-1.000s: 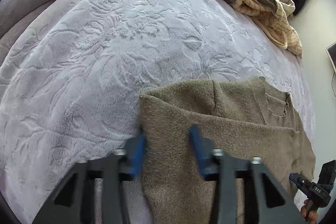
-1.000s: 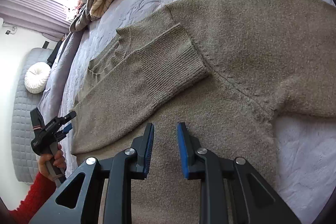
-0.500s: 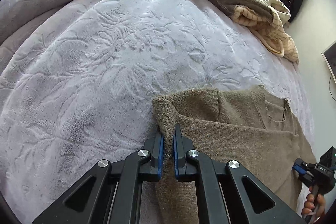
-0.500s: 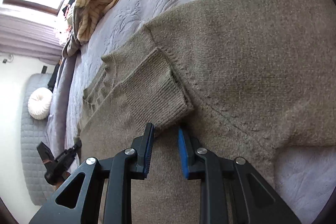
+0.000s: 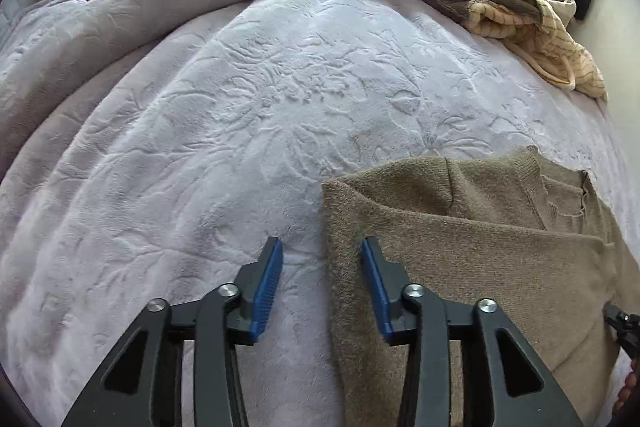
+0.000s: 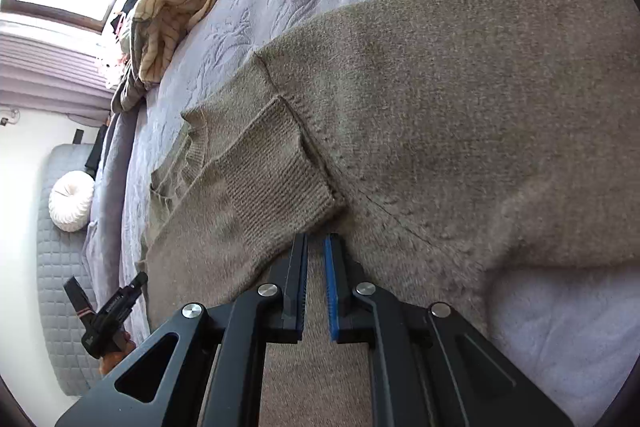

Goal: Fold small clothes

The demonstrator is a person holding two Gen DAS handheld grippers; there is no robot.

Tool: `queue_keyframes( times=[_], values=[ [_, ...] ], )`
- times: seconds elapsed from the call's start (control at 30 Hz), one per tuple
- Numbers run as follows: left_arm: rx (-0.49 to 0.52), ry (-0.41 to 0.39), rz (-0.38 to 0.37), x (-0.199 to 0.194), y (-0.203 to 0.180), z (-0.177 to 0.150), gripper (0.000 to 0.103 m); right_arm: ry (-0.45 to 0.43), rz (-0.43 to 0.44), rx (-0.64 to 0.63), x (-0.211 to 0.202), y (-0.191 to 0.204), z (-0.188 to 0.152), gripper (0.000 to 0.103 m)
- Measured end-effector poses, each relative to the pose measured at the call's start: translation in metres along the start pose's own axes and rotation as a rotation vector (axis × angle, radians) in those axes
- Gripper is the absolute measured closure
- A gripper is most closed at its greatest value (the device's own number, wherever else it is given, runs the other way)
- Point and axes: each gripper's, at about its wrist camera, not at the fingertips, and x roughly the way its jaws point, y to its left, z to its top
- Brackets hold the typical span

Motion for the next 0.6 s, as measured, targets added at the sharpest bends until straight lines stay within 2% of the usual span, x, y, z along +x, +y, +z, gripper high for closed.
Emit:
queue_keyframes(
  times=[0.1, 0.17, 0.2, 0.27, 0.43, 0.6],
  values=[
    [0.001, -0.012, 0.031, -0.016, -0.002, -0.006, 0.053, 0.000, -0.008, -0.019, -0.010, 0.004, -0.007, 0.081],
    [0.021, -0.026, 0.084, -0.030, -0.008, -0.012, 0.050, 0.002, -0.006, -0.027, -0.015, 0.007, -0.012, 0.061],
    [0.032, -0.036, 0.097, -0.038, -0.013, -0.016, 0.031, 0.003, -0.006, -0.033, -0.017, 0.009, -0.015, 0.059],
    [0.044, -0.065, 0.089, -0.054, -0.022, -0.024, 0.013, 0.009, -0.007, -0.042, -0.020, 0.012, -0.021, 0.058],
    [0.085, -0.038, 0.069, -0.074, -0.052, -0.047, 0.013, 0.025, 0.001, -0.050, -0.026, 0.014, -0.034, 0.058],
    [0.092, 0.052, 0.021, -0.070, -0.089, -0.069, 0.013, 0.033, 0.015, -0.052, -0.035, 0.008, -0.044, 0.048]
  ],
)
